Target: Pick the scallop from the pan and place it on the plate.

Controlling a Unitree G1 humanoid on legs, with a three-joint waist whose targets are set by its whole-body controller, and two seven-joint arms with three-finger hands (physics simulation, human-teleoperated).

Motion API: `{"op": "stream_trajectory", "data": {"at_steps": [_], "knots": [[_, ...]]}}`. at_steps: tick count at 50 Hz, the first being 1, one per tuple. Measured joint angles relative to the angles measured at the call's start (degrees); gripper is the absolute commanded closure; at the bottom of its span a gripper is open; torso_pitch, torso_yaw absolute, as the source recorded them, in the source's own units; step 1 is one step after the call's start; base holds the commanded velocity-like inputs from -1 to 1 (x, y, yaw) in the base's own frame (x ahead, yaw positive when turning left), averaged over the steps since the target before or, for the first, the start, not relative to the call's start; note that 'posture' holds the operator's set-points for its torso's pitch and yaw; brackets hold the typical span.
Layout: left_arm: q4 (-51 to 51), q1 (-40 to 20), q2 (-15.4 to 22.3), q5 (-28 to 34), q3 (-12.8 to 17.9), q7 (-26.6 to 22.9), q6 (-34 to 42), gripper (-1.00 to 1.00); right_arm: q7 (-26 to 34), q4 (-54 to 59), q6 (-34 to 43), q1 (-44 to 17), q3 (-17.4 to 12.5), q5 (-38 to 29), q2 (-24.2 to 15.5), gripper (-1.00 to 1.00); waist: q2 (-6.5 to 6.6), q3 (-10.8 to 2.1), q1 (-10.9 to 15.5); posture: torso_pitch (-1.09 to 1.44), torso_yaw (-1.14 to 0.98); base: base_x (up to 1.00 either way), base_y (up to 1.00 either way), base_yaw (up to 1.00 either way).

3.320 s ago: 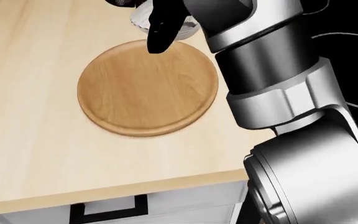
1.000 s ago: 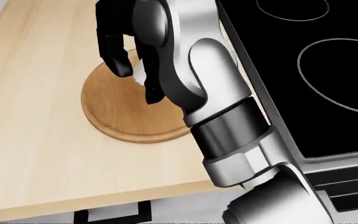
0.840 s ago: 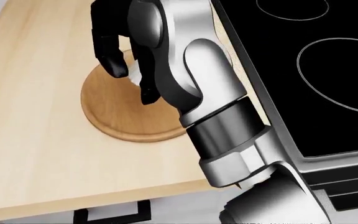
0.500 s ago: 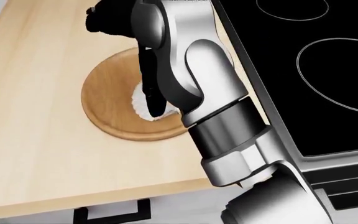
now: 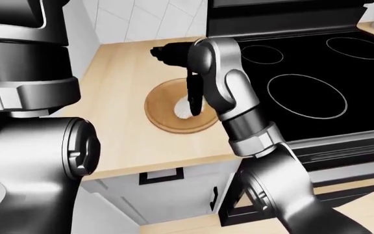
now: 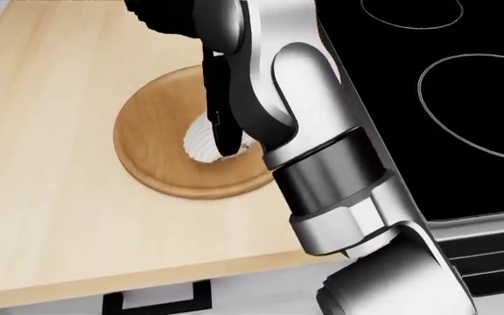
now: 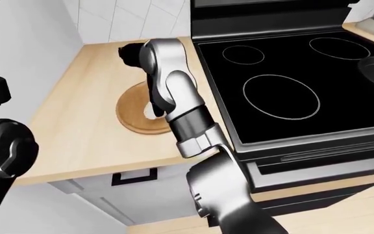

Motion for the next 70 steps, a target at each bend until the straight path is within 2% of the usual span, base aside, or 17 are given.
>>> {"op": "stream_trajectory", "data": {"at_steps": [15, 25, 36, 58, 64, 70], "knots": [[0.2, -0.1, 0.2, 0.3, -0.1, -0.5, -0.1, -1.00, 0.1, 0.7, 3.1, -1.7, -1.2, 2.3, -1.4, -1.00, -0.12, 0.07, 0.1, 0.00, 0.00, 0.00, 0.00, 0.00], [1.2, -0.6, 0.9, 0.6, 0.3, -0.7, -0.7, -1.00, -2.9, 3.2, 5.6, -3.6, -2.6, 5.9, -2.8, -1.00, -0.17, 0.13, 0.2, 0.00, 0.00, 0.00, 0.00, 0.00], [0.7, -0.2, 0.8, 0.3, 0.3, -0.5, -0.4, -1.00, -9.1, 8.5, 8.0, -6.7, -5.1, 11.7, -6.7, -1.00, -0.46, 0.09, 0.4, 0.00, 0.00, 0.00, 0.00, 0.00], [-0.1, 0.9, 0.8, 0.4, 0.1, -0.7, -0.4, -1.00, -22.8, 17.3, 10.4, -12.9, -7.9, 25.7, -13.7, -1.00, -1.11, 0.24, 1.1, 0.00, 0.00, 0.00, 0.00, 0.00], [0.4, 0.4, 1.0, 0.4, 0.4, -0.7, -0.6, -1.00, -26.4, 18.2, 12.5, -15.2, -10.0, 30.9, -15.9, -1.00, -1.34, 0.13, 1.2, 0.00, 0.00, 0.00, 0.00, 0.00], [-0.1, 0.3, 1.0, 0.3, 0.4, -0.5, -0.3, -1.00, -28.0, 18.1, 15.1, -15.6, -10.8, 36.1, -17.8, -1.00, -1.63, 0.11, 1.3, 0.00, 0.00, 0.00, 0.00, 0.00]]}}
